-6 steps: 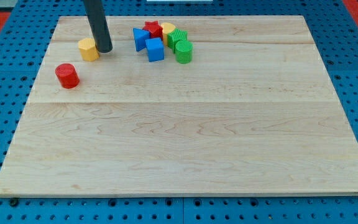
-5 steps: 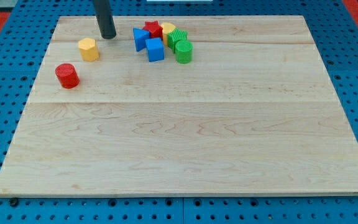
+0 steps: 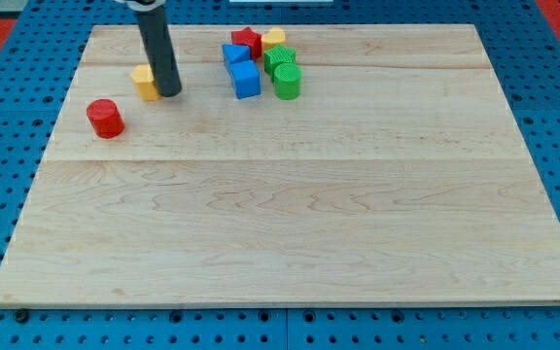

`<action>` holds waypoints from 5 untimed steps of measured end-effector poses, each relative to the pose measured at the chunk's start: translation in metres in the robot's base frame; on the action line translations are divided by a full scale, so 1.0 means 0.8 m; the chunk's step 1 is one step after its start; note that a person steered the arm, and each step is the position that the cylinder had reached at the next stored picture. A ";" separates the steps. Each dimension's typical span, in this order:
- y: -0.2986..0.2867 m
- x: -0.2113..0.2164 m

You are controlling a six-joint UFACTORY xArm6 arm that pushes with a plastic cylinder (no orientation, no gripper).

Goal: Move the yellow hexagon to the center left of the board

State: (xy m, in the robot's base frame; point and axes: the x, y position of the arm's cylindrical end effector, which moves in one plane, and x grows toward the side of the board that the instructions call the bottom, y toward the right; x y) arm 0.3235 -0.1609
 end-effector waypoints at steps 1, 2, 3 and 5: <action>0.016 -0.055; -0.041 -0.070; -0.028 -0.013; -0.122 0.020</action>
